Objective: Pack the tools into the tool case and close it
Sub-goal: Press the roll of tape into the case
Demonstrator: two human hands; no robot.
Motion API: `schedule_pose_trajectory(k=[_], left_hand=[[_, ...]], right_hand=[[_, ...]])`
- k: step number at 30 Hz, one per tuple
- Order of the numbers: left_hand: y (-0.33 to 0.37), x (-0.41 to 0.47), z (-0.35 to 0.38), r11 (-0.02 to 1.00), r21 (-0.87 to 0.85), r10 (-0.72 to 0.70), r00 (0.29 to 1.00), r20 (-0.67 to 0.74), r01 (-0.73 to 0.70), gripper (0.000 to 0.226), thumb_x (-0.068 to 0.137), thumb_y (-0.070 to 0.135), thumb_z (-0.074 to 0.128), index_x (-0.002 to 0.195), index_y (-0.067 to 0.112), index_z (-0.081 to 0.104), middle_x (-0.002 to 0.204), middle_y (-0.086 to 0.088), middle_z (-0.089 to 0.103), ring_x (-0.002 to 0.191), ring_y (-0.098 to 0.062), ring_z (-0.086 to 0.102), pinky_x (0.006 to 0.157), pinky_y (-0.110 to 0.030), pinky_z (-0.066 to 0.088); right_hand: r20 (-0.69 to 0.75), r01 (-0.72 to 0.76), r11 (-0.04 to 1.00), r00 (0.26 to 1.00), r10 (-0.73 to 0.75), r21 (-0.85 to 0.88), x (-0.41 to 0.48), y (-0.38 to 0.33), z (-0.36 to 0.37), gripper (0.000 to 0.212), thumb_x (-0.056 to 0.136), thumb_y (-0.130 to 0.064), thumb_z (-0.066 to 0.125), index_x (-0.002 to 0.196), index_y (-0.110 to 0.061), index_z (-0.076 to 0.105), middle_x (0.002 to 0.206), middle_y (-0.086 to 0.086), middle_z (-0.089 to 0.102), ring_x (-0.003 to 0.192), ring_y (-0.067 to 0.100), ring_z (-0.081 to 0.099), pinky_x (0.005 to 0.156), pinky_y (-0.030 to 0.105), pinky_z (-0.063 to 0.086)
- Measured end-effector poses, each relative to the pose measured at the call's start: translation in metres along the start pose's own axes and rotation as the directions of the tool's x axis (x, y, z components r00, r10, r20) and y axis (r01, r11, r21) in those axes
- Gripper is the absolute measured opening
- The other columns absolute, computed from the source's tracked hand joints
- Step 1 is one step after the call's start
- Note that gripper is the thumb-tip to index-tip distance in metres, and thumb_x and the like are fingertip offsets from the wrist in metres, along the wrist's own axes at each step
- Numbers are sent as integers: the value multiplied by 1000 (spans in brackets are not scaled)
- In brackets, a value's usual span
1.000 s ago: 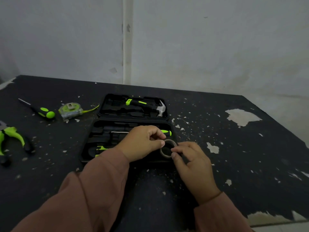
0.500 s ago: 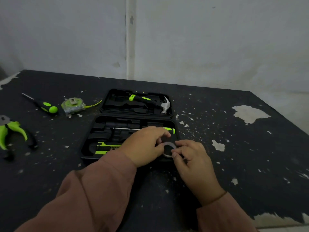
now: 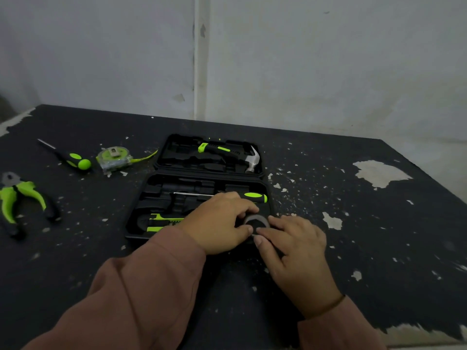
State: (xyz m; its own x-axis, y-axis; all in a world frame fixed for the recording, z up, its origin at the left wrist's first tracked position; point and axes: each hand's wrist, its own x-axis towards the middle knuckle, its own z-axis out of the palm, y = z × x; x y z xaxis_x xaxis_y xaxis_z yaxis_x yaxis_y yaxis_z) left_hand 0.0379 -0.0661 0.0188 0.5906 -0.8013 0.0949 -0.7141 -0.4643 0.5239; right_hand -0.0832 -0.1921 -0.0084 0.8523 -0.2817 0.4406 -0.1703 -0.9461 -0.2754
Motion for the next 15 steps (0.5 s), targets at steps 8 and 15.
schedule_pose_trajectory(k=[8,15], left_hand=[[10,0,-1,990,136,-32,999,36,27,39,88,34,54,127,32,51,121,4,48,115,-19,41,99,-39,39],[18,2,0,965,261,-33,999,5,30,37,89,32,53,126,30,52,123,2,46,114,-22,39,98,-40,36]], right_hand=[[87,27,992,996,-17,-120,2,-9,-9,41,79,-56,41,78,-31,73,90,-8,74,96,18,65,92,43,29],[192,60,974,981,-17,-220,7,-15,-12,39,79,-51,40,72,-28,71,86,-5,74,85,18,68,87,38,31]])
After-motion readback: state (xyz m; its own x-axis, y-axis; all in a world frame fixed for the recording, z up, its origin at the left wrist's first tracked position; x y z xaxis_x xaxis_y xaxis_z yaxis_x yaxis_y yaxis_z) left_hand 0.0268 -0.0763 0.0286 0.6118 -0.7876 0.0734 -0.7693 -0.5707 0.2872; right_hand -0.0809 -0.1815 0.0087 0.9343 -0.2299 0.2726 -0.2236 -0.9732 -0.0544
